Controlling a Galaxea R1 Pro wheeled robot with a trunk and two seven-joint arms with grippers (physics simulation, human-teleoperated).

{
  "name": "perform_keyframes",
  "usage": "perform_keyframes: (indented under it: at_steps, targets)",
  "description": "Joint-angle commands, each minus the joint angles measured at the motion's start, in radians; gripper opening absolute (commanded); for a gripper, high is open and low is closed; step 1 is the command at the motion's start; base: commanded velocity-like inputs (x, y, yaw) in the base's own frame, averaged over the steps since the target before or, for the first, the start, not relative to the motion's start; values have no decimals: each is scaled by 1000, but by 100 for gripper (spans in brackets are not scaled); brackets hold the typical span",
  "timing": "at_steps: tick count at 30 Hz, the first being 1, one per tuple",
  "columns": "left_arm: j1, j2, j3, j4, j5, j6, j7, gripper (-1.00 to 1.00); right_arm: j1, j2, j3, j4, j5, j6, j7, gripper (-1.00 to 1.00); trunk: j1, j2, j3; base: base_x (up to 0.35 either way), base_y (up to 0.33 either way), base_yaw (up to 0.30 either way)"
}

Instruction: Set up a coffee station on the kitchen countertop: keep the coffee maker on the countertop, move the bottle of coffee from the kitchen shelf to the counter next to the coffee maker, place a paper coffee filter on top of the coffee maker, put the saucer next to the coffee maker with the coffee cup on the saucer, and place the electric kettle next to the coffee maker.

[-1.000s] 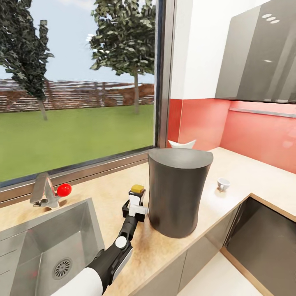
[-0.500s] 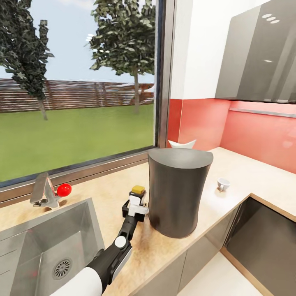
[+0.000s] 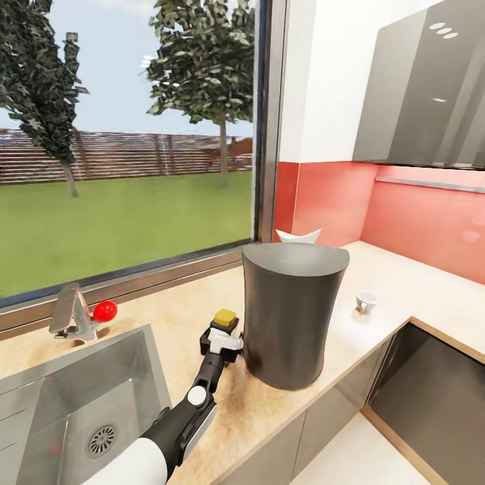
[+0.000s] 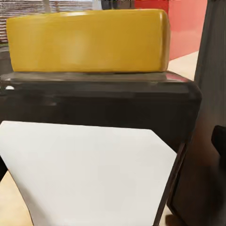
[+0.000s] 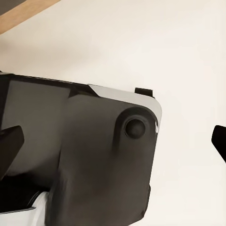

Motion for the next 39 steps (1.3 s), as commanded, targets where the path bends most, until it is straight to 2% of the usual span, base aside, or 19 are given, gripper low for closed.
perform_keyframes:
  at_steps: [1,9,27,35,39]
  targets:
    - [-1,1,-7,0,4,-3,9,100,-1,0,-2,1,10,-4,2,100,0,-2,-2,0,0,0]
    - [-1,1,-7,-2,4,-3,9,100,-1,0,-2,1,10,-4,2,100,0,-2,-2,-41,0,0]
    - [2,1,-6,0,4,-2,10,100,-1,0,-6,0,10,-4,2,100,0,-2,-2,-328,0,4]
    - [23,1,-8,-5,4,-2,11,100,-1,-2,-8,-2,10,-4,2,100,0,-2,-2,-316,0,249]
    - [32,1,-9,-5,4,-2,13,100,-1,-3,-9,-2,10,-4,2,100,0,-2,-2,-60,0,277]
